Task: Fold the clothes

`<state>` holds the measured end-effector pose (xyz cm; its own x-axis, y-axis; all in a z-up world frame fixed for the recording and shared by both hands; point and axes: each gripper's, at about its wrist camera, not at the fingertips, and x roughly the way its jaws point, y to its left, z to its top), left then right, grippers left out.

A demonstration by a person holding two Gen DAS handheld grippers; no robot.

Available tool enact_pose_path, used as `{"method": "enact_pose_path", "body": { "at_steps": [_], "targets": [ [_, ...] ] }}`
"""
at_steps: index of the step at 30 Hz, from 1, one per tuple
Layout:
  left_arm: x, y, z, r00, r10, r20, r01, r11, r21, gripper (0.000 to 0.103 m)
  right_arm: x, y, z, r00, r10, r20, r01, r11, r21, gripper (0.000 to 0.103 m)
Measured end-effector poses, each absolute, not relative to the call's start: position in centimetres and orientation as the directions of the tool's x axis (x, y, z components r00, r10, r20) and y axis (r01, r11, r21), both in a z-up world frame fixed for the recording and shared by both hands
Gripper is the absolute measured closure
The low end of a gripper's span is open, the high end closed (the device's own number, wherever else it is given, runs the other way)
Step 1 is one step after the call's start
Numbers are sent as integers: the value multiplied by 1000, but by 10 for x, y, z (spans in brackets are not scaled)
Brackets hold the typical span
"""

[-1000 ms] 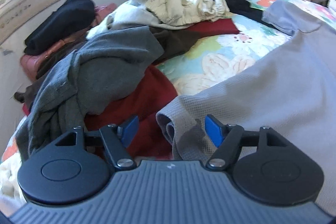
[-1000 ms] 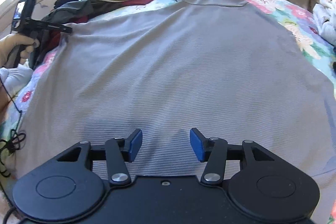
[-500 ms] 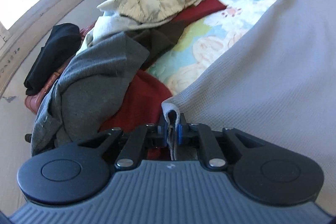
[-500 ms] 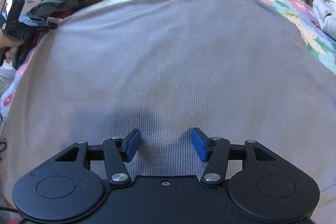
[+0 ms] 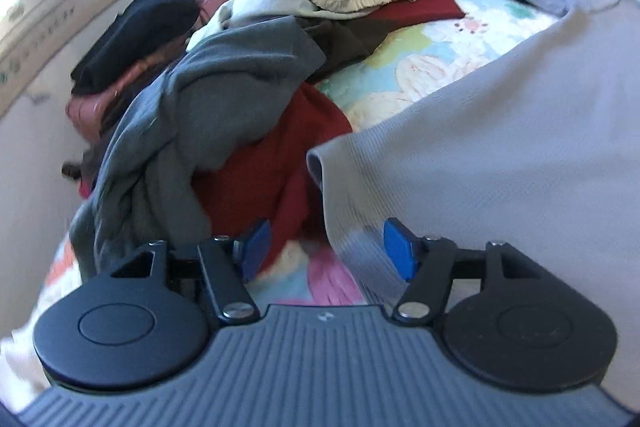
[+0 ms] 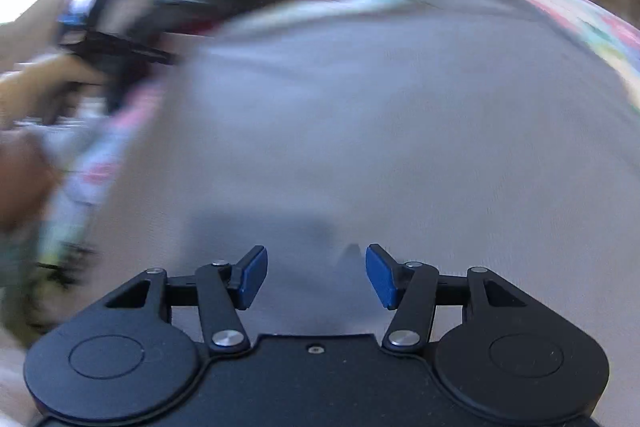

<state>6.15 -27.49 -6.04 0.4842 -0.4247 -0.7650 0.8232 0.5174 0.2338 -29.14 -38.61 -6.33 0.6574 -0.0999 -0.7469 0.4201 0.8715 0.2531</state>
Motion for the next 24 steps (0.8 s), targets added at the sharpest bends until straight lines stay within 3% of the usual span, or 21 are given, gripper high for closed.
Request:
{"method": "enact_pose_path", "body": {
  "at_steps": [3, 8, 13, 18, 20, 21, 22, 24],
  "targets": [
    [48, -261, -56, 430, -426, -796, 846, 499, 190, 35, -245, -359, -60, 705, 42, -708, 238, 926, 292, 44],
    [43, -248, -51, 331, -448, -830, 853, 518, 60, 35, -171, -321, -59, 721, 285, -632, 5, 910, 416, 55],
    [42, -235, -56, 227, -445, -866, 850, 524, -46, 35, -114, -302, -77, 697, 191, -691, 135, 912, 388, 54],
    [51, -230, -62, 194, -452, -870, 831, 547, -99, 36, -84, -259, -105, 631, 59, -774, 146, 970, 194, 51],
    [54, -229, -63, 192, -457, -869, 826, 552, -108, 36, -84, -251, -112, 646, 44, -762, 116, 981, 155, 58],
    [54, -228, -63, 190, -459, -868, 827, 551, -110, 36, -85, -256, -111, 650, 63, -757, 124, 974, 188, 76],
    [54, -227, -63, 187, -461, -867, 828, 549, -113, 36, -85, -260, -111, 655, 82, -751, 132, 966, 220, 87],
    [54, -225, -62, 182, -465, -866, 830, 545, -118, 36, -86, -271, -112, 662, 118, -740, 149, 947, 285, 90]
  ]
}}
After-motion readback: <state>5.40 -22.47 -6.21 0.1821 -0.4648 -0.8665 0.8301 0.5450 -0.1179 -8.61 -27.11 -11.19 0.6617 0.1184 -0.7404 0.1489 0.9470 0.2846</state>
